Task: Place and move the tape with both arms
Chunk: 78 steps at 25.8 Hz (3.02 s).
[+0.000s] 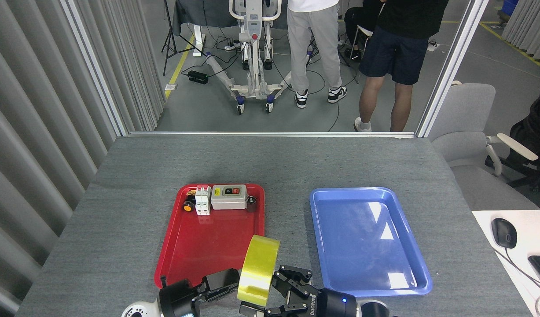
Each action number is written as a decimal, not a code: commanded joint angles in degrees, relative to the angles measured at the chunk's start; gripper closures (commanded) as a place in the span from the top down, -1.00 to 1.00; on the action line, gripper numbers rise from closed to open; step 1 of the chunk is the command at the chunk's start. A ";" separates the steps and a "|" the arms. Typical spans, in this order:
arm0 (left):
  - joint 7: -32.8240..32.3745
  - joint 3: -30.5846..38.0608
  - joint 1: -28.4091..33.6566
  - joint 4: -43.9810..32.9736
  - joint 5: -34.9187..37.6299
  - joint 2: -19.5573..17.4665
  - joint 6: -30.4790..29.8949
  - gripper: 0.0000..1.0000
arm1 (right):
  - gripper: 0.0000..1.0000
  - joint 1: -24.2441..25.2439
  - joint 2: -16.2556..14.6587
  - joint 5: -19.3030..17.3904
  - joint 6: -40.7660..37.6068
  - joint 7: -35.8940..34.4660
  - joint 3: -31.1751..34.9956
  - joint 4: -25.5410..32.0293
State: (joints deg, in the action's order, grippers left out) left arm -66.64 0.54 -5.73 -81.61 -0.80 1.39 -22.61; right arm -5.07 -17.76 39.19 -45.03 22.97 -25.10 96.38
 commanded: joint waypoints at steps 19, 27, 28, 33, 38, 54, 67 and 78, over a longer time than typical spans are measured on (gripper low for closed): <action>0.02 2.45 -1.74 4.18 0.27 -0.16 -0.07 -0.84 | -0.60 -0.12 -0.17 -0.17 0.03 -0.38 0.14 -0.76; 1.60 2.98 -4.91 8.84 1.68 -0.34 -0.68 0.15 | -0.60 -0.12 -0.52 -0.17 0.03 -0.47 0.31 -1.20; 1.60 2.98 -5.17 9.19 1.85 -0.34 -1.21 0.19 | -0.59 -0.12 -0.52 -0.17 0.03 -0.47 0.31 -1.20; 1.69 3.68 -5.44 10.25 1.94 -0.42 -2.53 0.35 | -0.60 -0.03 -0.61 -0.25 0.03 -0.47 0.40 -1.37; 5.20 4.65 -6.58 12.27 5.81 -0.51 -2.88 0.39 | -0.60 0.06 -0.61 -0.25 0.03 -0.56 0.40 -1.37; 38.24 14.67 -13.17 16.66 49.04 -2.53 -13.60 0.98 | -0.61 -2.66 -2.37 1.85 40.46 6.03 12.18 -2.95; 63.91 5.18 2.47 -11.37 87.98 0.72 18.92 0.75 | -0.61 -18.04 -8.79 6.60 57.25 20.19 5.77 -28.09; 70.42 -2.12 7.48 -10.94 91.68 3.79 27.36 0.99 | -0.60 -24.37 -8.08 0.45 56.90 20.28 4.45 -33.10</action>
State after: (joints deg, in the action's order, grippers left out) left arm 3.47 0.03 0.17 -92.45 95.62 4.73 5.44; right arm -28.85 -26.34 40.19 12.03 43.34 -20.33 64.10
